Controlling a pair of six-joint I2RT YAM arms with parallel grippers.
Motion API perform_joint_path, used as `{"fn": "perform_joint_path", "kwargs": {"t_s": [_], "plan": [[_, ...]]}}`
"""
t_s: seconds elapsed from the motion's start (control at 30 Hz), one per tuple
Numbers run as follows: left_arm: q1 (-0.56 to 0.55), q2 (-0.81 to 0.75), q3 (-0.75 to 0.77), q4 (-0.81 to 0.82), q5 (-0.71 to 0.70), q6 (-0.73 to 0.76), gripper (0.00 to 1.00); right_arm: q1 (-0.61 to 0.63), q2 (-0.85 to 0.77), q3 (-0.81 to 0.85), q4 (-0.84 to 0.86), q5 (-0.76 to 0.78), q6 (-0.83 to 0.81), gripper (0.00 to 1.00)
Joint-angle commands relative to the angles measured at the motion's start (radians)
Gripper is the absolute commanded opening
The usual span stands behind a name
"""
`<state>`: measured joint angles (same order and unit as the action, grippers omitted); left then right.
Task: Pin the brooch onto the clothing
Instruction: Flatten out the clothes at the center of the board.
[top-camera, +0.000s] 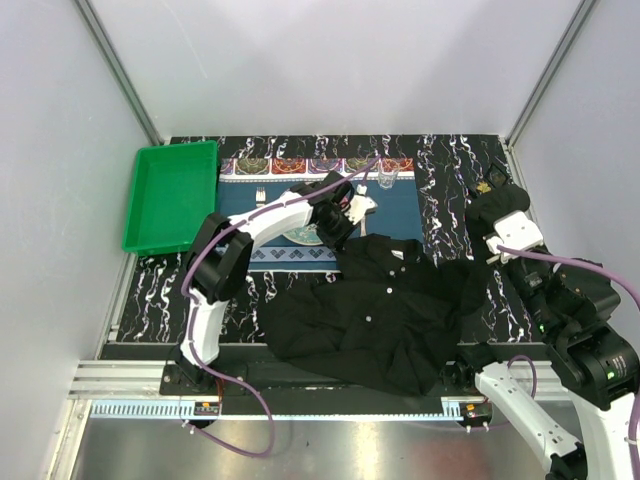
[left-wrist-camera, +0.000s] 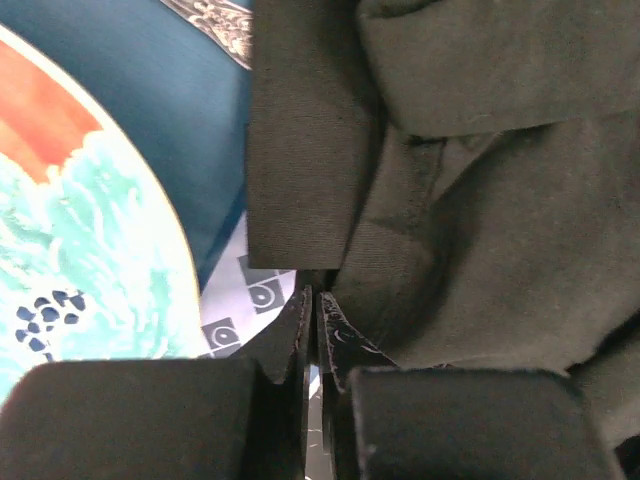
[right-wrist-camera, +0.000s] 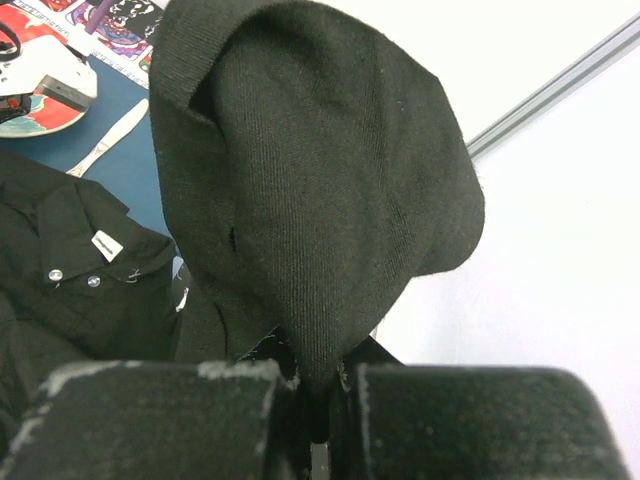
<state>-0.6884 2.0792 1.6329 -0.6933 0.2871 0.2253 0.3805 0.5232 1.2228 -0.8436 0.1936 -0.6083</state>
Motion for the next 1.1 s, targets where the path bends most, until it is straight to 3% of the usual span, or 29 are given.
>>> {"fn": "perform_joint_path", "kwargs": {"t_s": [0.0,0.17,0.27,0.37,0.47,0.6,0.67,0.7,0.73,0.77,0.83,0.87,0.93,1.07], "plan": [[-0.026,-0.062,0.025,-0.040,0.136,-0.017,0.00,-0.005,-0.017,-0.003,0.032,0.038,-0.005,0.00],[-0.117,-0.315,-0.070,0.073,0.237,0.066,0.00,-0.003,-0.031,-0.016,0.020,0.092,-0.024,0.00],[-0.255,-0.488,-0.168,0.086,0.239,0.202,0.00,-0.003,-0.032,-0.022,0.018,0.116,-0.027,0.00],[-0.457,-0.536,-0.261,0.083,0.198,0.262,0.00,-0.003,-0.037,-0.025,0.012,0.116,-0.024,0.00],[-0.558,-0.524,-0.324,0.095,0.130,0.301,0.00,-0.003,-0.040,-0.028,0.005,0.119,-0.019,0.00],[-0.655,-0.508,-0.410,0.110,-0.067,0.417,0.00,-0.003,-0.049,-0.034,-0.006,0.124,-0.022,0.00],[-0.643,-0.513,-0.420,0.124,-0.091,0.393,0.10,-0.003,-0.054,-0.036,-0.008,0.124,-0.025,0.00],[-0.622,-0.519,-0.410,0.118,-0.053,0.355,0.26,-0.003,-0.054,-0.037,-0.011,0.122,-0.028,0.00],[-0.585,-0.533,-0.403,0.115,-0.004,0.324,0.35,-0.005,-0.055,-0.039,-0.011,0.121,-0.030,0.00],[-0.482,-0.569,-0.395,0.114,0.136,0.290,0.44,-0.003,-0.055,-0.037,-0.012,0.122,-0.031,0.00],[-0.363,-0.613,-0.375,0.117,0.281,0.220,0.70,-0.003,-0.058,-0.037,-0.014,0.122,-0.030,0.00],[-0.271,-0.663,-0.375,0.138,0.349,0.210,0.78,-0.003,-0.064,-0.039,-0.014,0.124,-0.031,0.00],[-0.232,-0.698,-0.367,0.167,0.318,0.207,0.84,-0.003,-0.071,-0.051,-0.014,0.125,-0.031,0.00],[-0.232,-0.651,-0.306,0.164,0.212,0.328,0.79,-0.003,-0.075,-0.063,-0.012,0.138,-0.016,0.00]]}}
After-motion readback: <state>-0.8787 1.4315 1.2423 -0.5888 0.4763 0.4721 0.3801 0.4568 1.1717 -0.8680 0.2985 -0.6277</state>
